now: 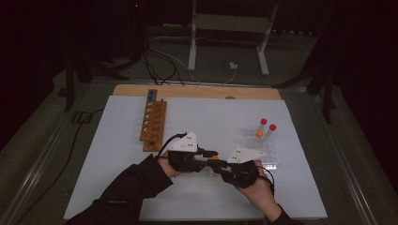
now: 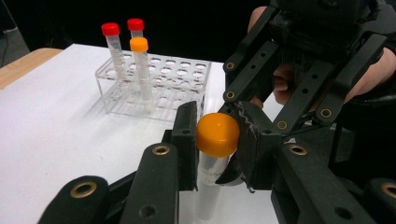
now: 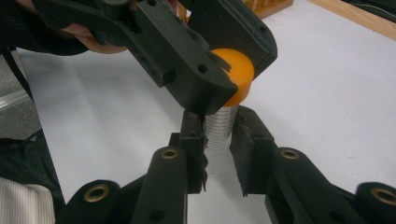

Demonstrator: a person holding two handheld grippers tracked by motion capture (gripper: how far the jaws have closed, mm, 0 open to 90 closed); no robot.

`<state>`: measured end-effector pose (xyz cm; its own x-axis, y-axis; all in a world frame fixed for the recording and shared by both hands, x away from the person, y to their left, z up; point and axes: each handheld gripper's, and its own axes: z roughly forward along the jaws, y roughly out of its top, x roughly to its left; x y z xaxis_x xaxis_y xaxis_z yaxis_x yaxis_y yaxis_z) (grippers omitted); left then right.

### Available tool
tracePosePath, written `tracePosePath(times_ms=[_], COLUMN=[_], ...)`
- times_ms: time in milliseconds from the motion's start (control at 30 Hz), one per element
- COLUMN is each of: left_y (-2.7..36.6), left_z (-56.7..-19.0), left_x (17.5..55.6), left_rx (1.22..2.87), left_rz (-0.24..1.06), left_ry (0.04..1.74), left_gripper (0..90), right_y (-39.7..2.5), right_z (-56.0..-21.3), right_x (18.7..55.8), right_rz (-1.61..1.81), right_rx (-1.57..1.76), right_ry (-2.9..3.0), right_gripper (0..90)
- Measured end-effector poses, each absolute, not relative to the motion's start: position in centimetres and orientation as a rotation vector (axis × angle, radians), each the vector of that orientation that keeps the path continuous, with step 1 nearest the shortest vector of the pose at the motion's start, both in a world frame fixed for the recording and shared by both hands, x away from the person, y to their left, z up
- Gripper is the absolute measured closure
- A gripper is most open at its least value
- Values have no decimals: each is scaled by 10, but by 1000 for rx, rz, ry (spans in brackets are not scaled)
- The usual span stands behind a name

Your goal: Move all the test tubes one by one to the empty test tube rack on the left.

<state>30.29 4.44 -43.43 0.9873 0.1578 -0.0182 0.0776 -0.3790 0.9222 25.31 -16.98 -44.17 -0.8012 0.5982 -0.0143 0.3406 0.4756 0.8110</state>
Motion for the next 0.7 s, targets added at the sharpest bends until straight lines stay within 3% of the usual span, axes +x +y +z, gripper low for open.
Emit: tracePosePath(times_ms=[200,467,700], left_y=[48,59,70], left_z=[-430,-419,-410], left_x=[304,307,315], left_rx=[1960,1953,1946], left_rz=[92,144,186], left_ry=[166,182,216], left_gripper=[719,719,720], right_y=[-172,-180,-186], right_z=[-441,-439,-433], right_x=[253,253,251], right_rz=[1272,1285,1358], right_rx=[802,826,853], right_ry=[2408,2352,2277], right_gripper=[726,577,380])
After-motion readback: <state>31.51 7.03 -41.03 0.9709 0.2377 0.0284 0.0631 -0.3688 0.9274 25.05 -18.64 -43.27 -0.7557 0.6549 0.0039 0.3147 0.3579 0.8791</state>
